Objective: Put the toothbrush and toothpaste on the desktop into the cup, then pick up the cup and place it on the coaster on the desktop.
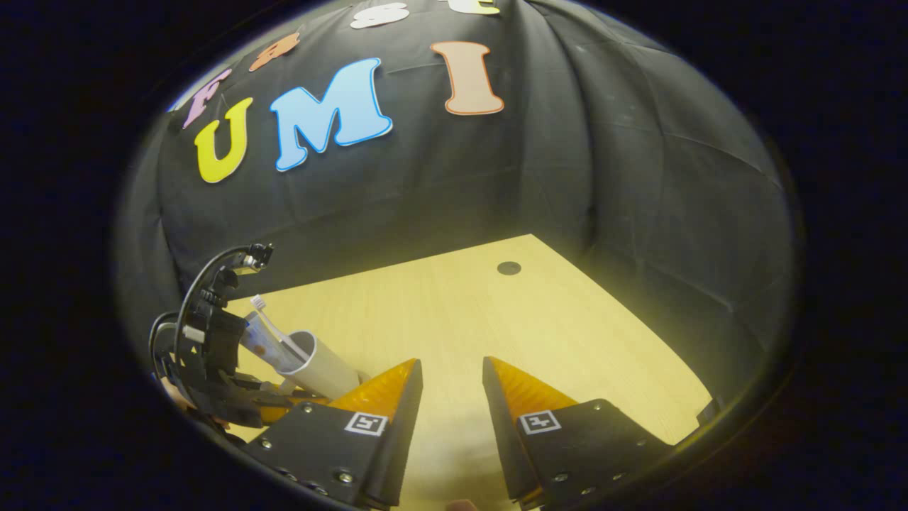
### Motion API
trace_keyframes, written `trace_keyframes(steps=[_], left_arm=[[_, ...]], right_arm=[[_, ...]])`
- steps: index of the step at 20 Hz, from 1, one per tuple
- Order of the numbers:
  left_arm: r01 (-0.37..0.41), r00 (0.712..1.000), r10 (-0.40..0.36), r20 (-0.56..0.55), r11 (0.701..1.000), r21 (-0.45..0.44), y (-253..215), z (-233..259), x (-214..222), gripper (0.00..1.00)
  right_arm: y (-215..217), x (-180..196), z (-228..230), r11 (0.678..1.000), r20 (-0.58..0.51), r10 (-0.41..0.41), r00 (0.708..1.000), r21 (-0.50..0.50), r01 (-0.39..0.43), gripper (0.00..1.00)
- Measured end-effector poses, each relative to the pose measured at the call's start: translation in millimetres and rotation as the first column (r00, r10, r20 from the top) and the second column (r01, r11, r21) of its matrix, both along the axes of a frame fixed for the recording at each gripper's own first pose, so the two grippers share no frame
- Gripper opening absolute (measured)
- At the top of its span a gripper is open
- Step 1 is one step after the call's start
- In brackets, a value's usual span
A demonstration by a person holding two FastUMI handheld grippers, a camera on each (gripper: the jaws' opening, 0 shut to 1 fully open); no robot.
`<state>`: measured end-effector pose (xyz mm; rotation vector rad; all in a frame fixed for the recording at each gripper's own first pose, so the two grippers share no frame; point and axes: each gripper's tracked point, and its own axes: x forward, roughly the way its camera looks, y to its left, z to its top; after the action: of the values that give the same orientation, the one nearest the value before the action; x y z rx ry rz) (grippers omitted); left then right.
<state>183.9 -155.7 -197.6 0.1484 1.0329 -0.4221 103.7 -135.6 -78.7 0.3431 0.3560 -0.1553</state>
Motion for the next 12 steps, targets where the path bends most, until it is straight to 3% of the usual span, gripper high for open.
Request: trace_keyframes(steps=[8, 9, 11, 12], left_arm=[[-0.015, 1.0, 0.016, -0.027, 0.999, 0.042, -21, -30, 15, 0.33], [-0.015, 1.0, 0.016, -0.027, 0.999, 0.046, -20, -29, 14, 0.39], [-0.022, 0.999, 0.023, -0.026, 0.999, 0.048, -18, -27, 10, 0.41], [-0.028, 0.999, 0.029, -0.023, 0.999, 0.04, -18, -24, 10, 0.36]], right_arm=[[-16, -2, -5, 1.0, -0.007, -0.014, 1.0, 0.006, 0.014, 0.53], [-15, -4, -7, 1.0, -0.007, -0.011, 1.0, 0.009, 0.011, 0.54], [-12, -5, -6, 1.0, -0.005, -0.002, 1.0, 0.005, 0.002, 0.54], [-11, -4, -5, 1.0, -0.002, 0.002, 1.0, -0.002, -0.002, 0.54]])
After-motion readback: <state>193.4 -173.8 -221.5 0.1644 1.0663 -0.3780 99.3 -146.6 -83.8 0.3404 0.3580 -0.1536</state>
